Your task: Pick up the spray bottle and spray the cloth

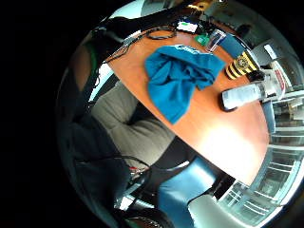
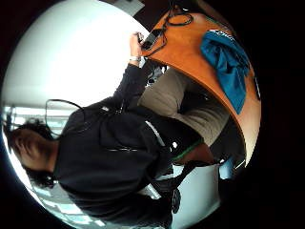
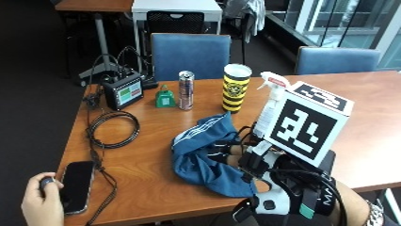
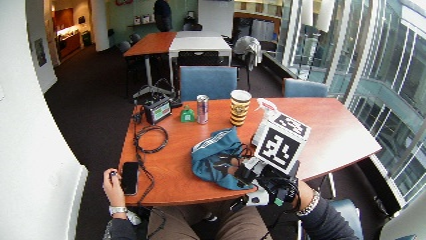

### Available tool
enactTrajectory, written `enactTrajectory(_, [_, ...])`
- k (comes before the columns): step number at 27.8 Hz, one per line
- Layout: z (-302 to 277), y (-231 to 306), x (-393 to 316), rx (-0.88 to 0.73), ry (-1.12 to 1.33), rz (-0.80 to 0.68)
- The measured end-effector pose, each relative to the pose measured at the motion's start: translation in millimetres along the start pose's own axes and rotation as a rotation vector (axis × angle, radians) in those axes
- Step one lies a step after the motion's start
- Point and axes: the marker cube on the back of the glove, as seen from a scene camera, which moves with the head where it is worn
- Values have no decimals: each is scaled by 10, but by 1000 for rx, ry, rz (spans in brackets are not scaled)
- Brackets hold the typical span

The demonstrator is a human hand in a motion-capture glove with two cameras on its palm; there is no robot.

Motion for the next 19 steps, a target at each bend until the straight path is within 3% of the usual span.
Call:
enactTrajectory(12, [-55, -74, 119, 19, 45, 18])
enactTrajectory(19, [-305, -275, 511, 115, 60, 84])
